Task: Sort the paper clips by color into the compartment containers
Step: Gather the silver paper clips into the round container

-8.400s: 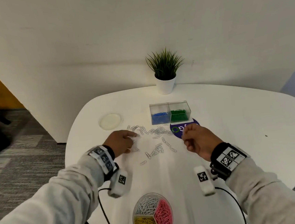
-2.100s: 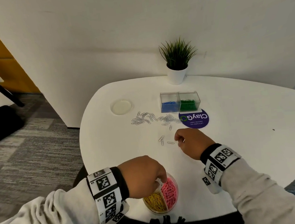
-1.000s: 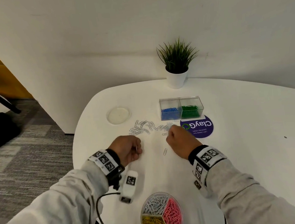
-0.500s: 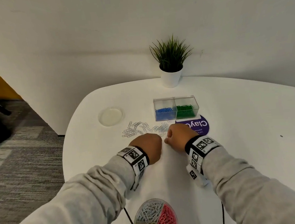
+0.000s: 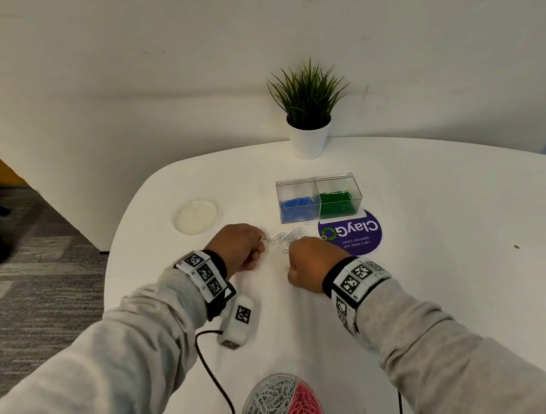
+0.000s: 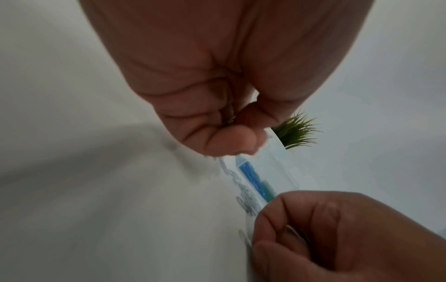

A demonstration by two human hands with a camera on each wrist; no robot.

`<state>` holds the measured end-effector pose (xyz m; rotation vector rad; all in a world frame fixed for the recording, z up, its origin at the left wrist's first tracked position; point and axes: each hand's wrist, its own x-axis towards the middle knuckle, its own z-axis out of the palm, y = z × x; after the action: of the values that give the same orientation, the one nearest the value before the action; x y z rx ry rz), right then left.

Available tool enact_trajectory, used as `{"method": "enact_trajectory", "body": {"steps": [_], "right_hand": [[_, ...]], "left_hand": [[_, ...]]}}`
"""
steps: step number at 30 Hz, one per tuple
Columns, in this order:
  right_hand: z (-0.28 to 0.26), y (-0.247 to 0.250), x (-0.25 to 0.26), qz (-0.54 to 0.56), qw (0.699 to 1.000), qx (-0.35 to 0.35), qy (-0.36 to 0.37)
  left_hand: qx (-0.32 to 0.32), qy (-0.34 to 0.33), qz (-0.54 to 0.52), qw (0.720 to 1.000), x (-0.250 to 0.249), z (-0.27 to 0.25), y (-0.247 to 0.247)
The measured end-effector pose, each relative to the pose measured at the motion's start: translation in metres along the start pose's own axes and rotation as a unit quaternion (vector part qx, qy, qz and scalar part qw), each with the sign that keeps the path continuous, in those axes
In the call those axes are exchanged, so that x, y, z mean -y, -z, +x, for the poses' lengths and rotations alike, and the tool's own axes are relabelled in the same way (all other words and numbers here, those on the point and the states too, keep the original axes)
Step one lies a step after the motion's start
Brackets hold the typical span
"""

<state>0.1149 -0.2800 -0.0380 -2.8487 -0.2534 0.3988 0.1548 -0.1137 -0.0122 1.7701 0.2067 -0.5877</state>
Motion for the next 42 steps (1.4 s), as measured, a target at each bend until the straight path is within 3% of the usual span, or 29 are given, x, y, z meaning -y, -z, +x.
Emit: {"method": "enact_trajectory", "body": {"steps": [3,4,5,7,8,9,10,12,14,16,18,19,23,28,31,33,35,36,37,38,40,41,42], "right_hand": [[-0.009,0.008,-0.001,0.071,0.997,0.008,-0.023],[-0.011,0.012,-0.007,0.16,0.986,0.001,-0.044],[-0.013,0.016,-0.016,0.297,0.952,-0.006,-0.075],[-0.02,0.025,-0.035,0.581,0.802,-0.033,-0.132],[-0.022,0.028,-0.045,0.669,0.728,-0.055,-0.143],[-0.024,0.033,-0.055,0.716,0.679,-0.075,-0.144],[-0.024,0.036,-0.061,0.736,0.657,-0.091,-0.14],[-0.019,0.041,-0.068,0.725,0.666,-0.111,-0.138],[-0.007,0.042,-0.072,0.666,0.721,-0.116,-0.152],[0.004,0.04,-0.076,0.541,0.821,-0.103,-0.152],[0.012,0.037,-0.079,0.328,0.931,-0.096,-0.127],[0.014,0.036,-0.078,0.235,0.962,-0.09,-0.108],[0.017,0.028,-0.071,0.09,0.995,-0.043,-0.032],[0.009,0.025,-0.066,0.03,0.999,-0.025,-0.008],[0.005,0.034,-0.074,0.114,0.989,-0.079,-0.052],[0.005,0.042,-0.081,0.279,0.947,-0.129,-0.092],[0.001,0.048,-0.081,0.531,0.828,-0.135,-0.124],[-0.001,0.05,-0.081,0.617,0.765,-0.135,-0.13],[-0.002,0.053,-0.082,0.663,0.724,-0.131,-0.135],[-0.003,0.053,-0.082,0.686,0.703,-0.122,-0.141],[-0.001,0.053,-0.083,0.691,0.697,-0.104,-0.161],[0.0,0.052,-0.083,0.674,0.71,-0.095,-0.177],[0.001,0.05,-0.081,0.631,0.748,-0.084,-0.189]], "left_hand": [[0.014,0.007,0.081,0.997,-0.009,0.005,-0.006],[0.035,-0.002,0.105,0.994,-0.009,0.006,-0.007],[0.054,-0.011,0.122,0.991,-0.008,0.008,-0.007],[0.066,-0.045,0.183,0.98,-0.005,0.012,-0.008],[0.057,-0.078,0.244,0.965,-0.003,0.014,-0.008],[0.043,-0.114,0.313,0.942,-0.002,0.015,-0.009],[0.031,-0.143,0.377,0.915,-0.001,0.015,-0.01],[0.023,-0.175,0.471,0.864,0.004,0.016,-0.014],[0.023,-0.198,0.531,0.824,0.007,0.018,-0.019],[0.028,-0.223,0.553,0.802,0.008,0.019,-0.022],[0.035,-0.251,0.564,0.786,0.007,0.019,-0.023],[0.037,-0.262,0.573,0.776,0.006,0.018,-0.022],[0.044,-0.272,0.612,0.741,0.007,0.015,-0.02],[-0.001,-0.225,0.537,0.813,0.006,0.02,-0.001],[-0.032,-0.196,0.562,0.803,0.004,0.018,0.006],[-0.031,-0.179,0.577,0.796,0.005,0.015,0.004],[-0.027,-0.185,0.573,0.798,0.01,0.016,-0.001],[-0.025,-0.188,0.572,0.798,0.012,0.016,-0.004],[-0.021,-0.189,0.572,0.798,0.012,0.016,-0.007],[-0.016,-0.188,0.572,0.798,0.013,0.016,-0.01],[-0.007,-0.189,0.57,0.8,0.011,0.015,-0.014],[-0.002,-0.19,0.568,0.801,0.01,0.014,-0.016],[0.003,-0.189,0.566,0.802,0.01,0.013,-0.017]]}}
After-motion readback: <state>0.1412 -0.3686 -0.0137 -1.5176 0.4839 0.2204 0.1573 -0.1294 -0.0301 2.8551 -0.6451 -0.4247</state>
